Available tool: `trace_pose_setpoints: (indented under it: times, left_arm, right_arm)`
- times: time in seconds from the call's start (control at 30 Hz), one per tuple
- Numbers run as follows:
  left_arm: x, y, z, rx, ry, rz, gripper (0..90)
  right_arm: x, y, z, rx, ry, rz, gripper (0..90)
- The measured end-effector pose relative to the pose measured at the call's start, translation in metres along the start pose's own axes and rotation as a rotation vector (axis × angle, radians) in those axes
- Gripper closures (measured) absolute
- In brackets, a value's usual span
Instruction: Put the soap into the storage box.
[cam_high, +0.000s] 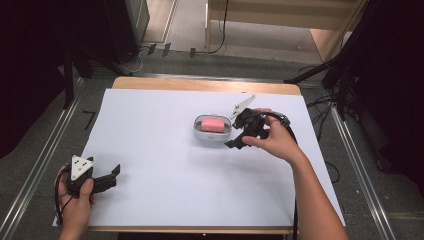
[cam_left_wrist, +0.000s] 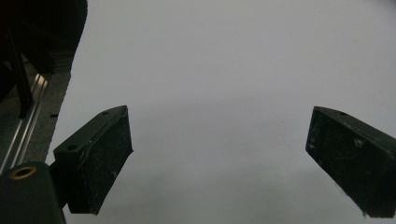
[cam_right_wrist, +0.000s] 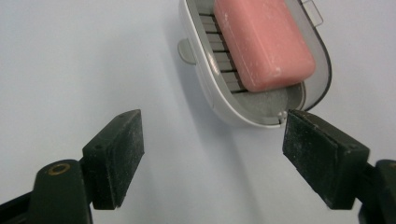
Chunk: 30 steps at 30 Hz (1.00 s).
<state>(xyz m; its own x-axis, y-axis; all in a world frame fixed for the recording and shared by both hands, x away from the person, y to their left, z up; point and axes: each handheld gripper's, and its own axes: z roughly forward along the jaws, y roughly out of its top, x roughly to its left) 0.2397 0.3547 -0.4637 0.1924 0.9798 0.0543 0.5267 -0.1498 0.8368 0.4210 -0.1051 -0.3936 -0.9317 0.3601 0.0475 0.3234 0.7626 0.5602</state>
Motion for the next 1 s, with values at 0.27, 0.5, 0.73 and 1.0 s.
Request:
trace_pose_setpoints:
  times: [0.27, 0.5, 0.73, 1.0]
  left_arm:
    - [0.000, 0.000, 0.000, 0.000, 0.000, 0.000, 7.7]
    - [0.000, 0.000, 0.000, 0.001, 0.000, 0.000, 7.6]
    - [0.000, 0.000, 0.000, 0.001, 0.001, 0.000, 7.6]
    - [0.000, 0.000, 0.000, 0.000, 0.001, 0.000, 7.6]
  right_arm:
    - [0.002, -0.014, -0.002, -0.007, -0.007, 0.018, 19.9]
    - [0.003, -0.025, -0.003, -0.012, -0.014, 0.038, 19.8]
    - [0.006, -0.035, -0.003, -0.014, -0.014, 0.050, 19.9]
    - [0.008, -0.050, -0.005, -0.019, -0.030, 0.083, 17.6]
